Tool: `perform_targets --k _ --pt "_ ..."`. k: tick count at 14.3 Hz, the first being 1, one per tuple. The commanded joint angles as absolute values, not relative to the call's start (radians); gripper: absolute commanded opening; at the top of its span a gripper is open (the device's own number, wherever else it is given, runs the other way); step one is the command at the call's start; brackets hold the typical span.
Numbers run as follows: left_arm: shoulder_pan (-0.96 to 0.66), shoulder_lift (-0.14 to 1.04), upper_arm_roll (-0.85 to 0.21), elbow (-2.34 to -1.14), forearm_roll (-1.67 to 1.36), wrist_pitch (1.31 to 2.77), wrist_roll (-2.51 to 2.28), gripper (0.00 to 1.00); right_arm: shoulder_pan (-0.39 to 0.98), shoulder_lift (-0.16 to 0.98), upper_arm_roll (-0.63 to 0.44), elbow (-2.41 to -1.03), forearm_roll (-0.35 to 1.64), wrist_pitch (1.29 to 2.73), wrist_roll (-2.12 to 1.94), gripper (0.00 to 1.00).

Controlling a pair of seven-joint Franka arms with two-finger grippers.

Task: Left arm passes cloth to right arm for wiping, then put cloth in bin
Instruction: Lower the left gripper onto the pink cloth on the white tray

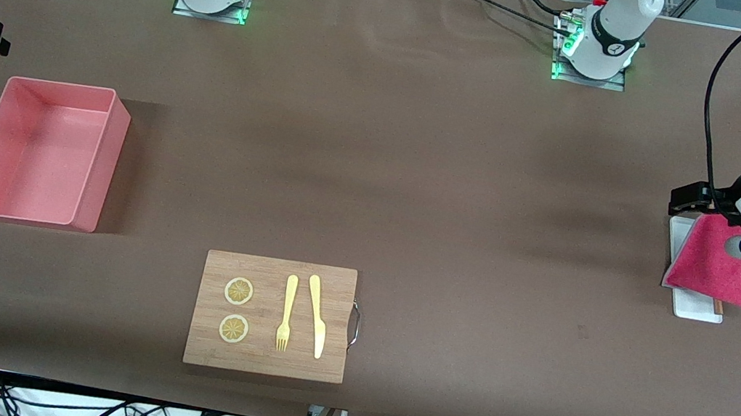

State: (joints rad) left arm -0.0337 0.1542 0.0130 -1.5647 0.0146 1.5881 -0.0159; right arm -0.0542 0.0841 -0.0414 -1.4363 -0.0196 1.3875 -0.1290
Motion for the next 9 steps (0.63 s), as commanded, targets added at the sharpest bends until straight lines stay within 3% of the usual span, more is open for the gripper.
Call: perform_targets --k 1,7,9 --pt "-0.034 0.166 0.014 -1.542 0.04 1.566 -0.008 1.0 -0.063 0.092 -0.037 -1.417 -0.021 1.388 -0.141 1.0" --pt "-0.008 0.155 0.009 -1.588 0.149 1.559 0.133 1.0 -0.064 0.092 -0.038 -1.417 -0.021 1.388 -0.14 1.0" --pt "0.021 0.143 0.009 -1.658 0.187 1.563 0.21 1.0 -0.061 0.092 -0.037 -1.419 -0.021 1.388 -0.135 1.0"
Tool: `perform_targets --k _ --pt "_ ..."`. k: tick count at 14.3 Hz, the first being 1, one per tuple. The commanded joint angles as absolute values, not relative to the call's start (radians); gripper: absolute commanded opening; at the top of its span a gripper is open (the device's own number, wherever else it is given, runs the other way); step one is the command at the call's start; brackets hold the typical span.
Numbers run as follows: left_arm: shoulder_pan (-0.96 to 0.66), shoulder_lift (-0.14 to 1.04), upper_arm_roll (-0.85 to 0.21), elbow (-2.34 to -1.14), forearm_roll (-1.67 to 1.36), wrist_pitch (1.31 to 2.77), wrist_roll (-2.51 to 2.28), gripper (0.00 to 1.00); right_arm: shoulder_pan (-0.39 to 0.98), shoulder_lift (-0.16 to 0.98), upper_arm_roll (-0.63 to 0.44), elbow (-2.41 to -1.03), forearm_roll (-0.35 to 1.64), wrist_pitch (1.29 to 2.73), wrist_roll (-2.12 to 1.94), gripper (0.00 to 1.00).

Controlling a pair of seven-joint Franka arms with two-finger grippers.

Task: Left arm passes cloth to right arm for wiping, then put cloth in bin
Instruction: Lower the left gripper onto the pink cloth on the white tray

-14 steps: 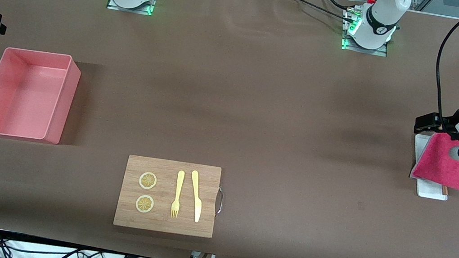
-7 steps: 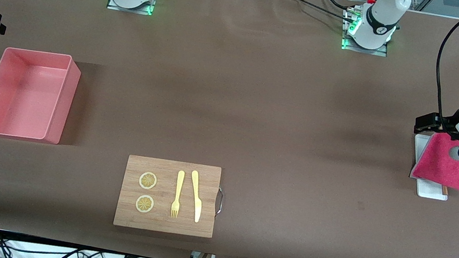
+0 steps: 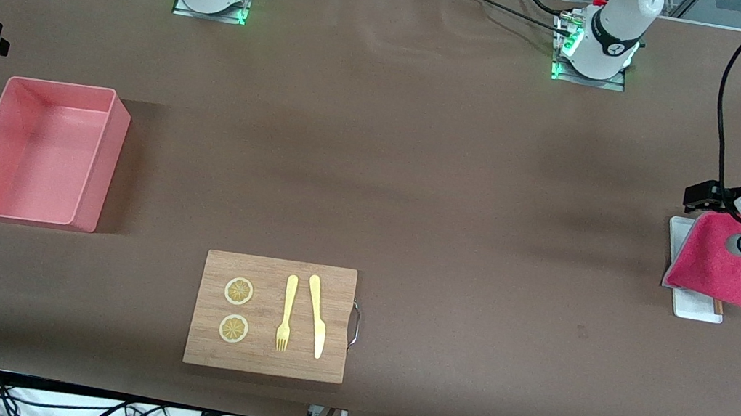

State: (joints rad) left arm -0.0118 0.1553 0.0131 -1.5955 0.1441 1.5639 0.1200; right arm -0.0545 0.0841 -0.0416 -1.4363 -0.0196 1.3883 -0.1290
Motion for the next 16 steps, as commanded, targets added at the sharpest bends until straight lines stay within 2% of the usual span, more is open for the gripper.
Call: perform_targets --k 1,3,7,8,11,16 --pt "0.034 0.124 0.008 -1.714 0.228 1.565 0.228 1.0 -0.061 0.092 -0.037 -1.419 -0.021 1.388 -0.133 1.0" --pt "0.077 0.052 0.006 -1.833 0.241 1.568 0.308 1.0 -0.061 0.092 -0.035 -1.419 -0.02 1.39 -0.133 1.0" --pt "0.124 0.051 0.009 -1.923 0.268 1.624 0.749 1.0 -0.061 0.092 -0.035 -1.417 -0.02 1.396 -0.133 1.0" --pt "0.126 0.037 0.008 -1.987 0.302 1.659 0.787 1.0 -0.061 0.092 -0.035 -1.417 -0.02 1.397 -0.133 1.0" --pt "0.124 -0.101 -0.001 -2.254 0.464 1.92 0.805 1.0 -0.06 0.092 -0.035 -1.419 -0.02 1.396 -0.133 1.0" --pt "0.167 -0.051 0.0 -2.341 0.561 2.15 1.093 1.0 -0.061 0.101 -0.037 -1.416 -0.02 1.397 -0.138 1.0"
